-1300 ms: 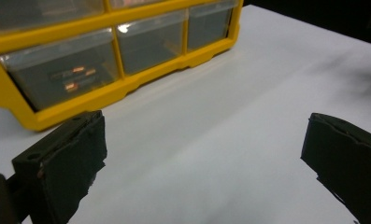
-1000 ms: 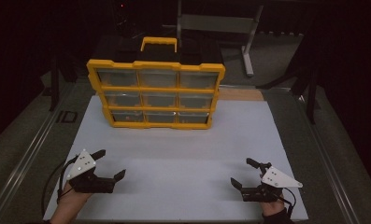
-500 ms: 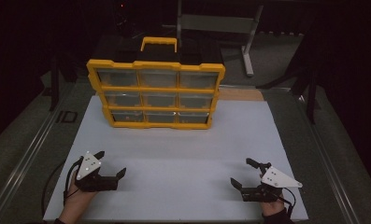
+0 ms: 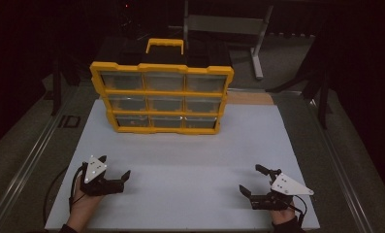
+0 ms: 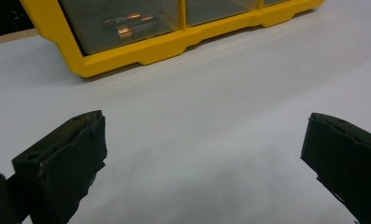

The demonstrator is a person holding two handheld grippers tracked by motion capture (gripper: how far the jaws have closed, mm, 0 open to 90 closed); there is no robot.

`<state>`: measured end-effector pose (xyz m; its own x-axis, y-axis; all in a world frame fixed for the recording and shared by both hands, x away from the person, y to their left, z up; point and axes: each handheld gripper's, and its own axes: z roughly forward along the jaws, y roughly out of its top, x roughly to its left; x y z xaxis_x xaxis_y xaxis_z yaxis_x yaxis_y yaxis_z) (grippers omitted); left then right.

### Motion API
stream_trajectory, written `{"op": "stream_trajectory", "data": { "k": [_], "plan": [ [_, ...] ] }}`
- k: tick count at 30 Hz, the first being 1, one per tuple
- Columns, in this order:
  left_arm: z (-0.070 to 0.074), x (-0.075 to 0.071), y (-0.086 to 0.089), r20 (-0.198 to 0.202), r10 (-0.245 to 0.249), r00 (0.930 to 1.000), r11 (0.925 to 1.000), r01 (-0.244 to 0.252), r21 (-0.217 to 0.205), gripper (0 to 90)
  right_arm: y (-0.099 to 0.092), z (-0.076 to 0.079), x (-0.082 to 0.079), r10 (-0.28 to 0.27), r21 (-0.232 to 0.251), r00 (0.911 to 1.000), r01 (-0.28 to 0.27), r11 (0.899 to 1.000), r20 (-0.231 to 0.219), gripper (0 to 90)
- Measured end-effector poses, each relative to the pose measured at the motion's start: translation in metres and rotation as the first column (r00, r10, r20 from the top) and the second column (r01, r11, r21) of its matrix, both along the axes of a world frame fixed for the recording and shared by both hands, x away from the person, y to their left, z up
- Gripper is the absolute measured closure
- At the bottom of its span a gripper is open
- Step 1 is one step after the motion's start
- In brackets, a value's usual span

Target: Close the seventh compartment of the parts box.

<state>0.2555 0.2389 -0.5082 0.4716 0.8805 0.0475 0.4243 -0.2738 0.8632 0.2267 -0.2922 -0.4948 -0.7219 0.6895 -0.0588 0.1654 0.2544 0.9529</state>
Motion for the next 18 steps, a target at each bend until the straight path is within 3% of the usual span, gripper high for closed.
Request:
{"op": "stream_trajectory", "data": {
  "k": [7, 13, 18],
  "plan": [
    [-0.0021, 0.0004, -0.0036, 0.021, 0.02, 0.9996, 0.9997, -0.02, 0.016, 0.0, -0.0004, 0.0, -0.0001, -0.002, 0.001, 1.0, 0.002, 1.0, 0.001, 9.0],
    [-0.0048, 0.0014, -0.0015, 0.011, 0.055, 0.9984, 0.9984, -0.055, 0.011, 0.0, -0.0003, 0.0, -0.0003, 0.0, 0.0, 1.0, 0.0, 1.0, 0.002, 8.9],
    [-0.0035, 0.0006, -0.0004, 0.038, 0.078, 0.9962, 0.9968, -0.078, 0.015, 0.0, 0.0, -0.0005, 0.0, 0.001, -0.003, 1.0, -0.001, 1.0, 0.0, 9.0]
  ]
}}
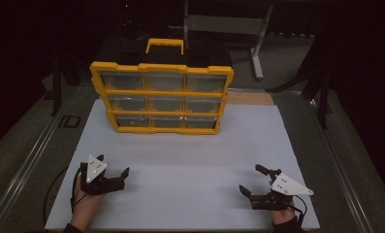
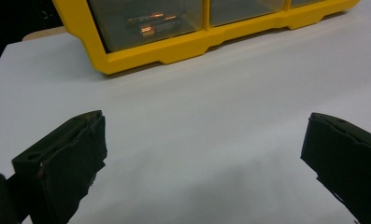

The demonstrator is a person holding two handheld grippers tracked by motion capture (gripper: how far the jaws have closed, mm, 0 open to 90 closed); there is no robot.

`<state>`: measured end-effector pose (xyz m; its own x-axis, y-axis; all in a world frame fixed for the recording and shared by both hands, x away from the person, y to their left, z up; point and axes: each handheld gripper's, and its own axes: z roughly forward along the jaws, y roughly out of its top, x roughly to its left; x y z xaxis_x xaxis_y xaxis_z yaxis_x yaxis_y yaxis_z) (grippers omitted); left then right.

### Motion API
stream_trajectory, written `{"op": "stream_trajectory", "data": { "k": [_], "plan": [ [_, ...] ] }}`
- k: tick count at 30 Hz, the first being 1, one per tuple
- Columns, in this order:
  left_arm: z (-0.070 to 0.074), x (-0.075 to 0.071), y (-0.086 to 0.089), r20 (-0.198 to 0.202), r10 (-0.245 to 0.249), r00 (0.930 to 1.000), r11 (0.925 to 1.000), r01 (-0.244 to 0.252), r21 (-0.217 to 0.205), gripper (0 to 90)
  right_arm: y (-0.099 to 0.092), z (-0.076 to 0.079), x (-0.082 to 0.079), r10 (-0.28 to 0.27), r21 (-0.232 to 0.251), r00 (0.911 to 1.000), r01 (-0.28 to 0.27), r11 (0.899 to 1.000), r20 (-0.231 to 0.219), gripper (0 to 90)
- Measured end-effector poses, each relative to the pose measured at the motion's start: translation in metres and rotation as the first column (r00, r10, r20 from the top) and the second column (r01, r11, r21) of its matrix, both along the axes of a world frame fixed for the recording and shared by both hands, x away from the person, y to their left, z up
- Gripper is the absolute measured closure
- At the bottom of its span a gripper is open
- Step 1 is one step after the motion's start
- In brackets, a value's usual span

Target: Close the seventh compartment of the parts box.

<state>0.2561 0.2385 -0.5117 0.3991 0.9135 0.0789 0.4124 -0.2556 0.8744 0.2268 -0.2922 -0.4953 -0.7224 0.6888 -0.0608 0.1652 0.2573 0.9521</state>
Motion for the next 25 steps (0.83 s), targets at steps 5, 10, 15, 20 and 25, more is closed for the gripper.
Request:
{"op": "stream_trajectory", "data": {
  "k": [5, 10, 15, 20, 25],
  "plan": [
    [0.0002, -0.0007, -0.0013, 0.009, 0.007, 0.9999, 0.9999, -0.007, 0.015, 0.0, 0.0, -0.001, 0.0008, 0.002, -0.001, 1.0, -0.002, 1.0, -0.001, 8.9],
    [-0.0005, -0.0009, -0.0016, 0.007, 0.009, 0.9999, 0.9999, -0.009, 0.013, 0.0, -0.0002, -0.0011, 0.0007, 0.002, -0.001, 1.0, -0.002, 1.0, -0.001, 9.0],
    [0.0006, -0.0022, -0.0007, 0.014, 0.01, 0.9999, 0.9999, -0.01, 0.005, 0.0, 0.0002, -0.0013, 0.0008, 0.003, -0.003, 1.0, -0.003, 1.0, -0.004, 8.9],
    [0.0004, -0.0026, -0.0018, 0.015, 0.005, 0.9999, 1.0, -0.005, 0.003, 0.0, -0.0002, -0.0017, 0.001, 0.001, -0.003, 1.0, -0.001, 1.0, -0.008, 9.0],
    [0.0008, -0.0032, -0.0024, 0.02, 0.0, 0.9998, 1.0, 0.0, 0.004, 0.0, -0.0001, -0.0017, 0.0011, 0.001, -0.003, 1.0, -0.001, 1.0, -0.007, 9.0]
  ]
}}
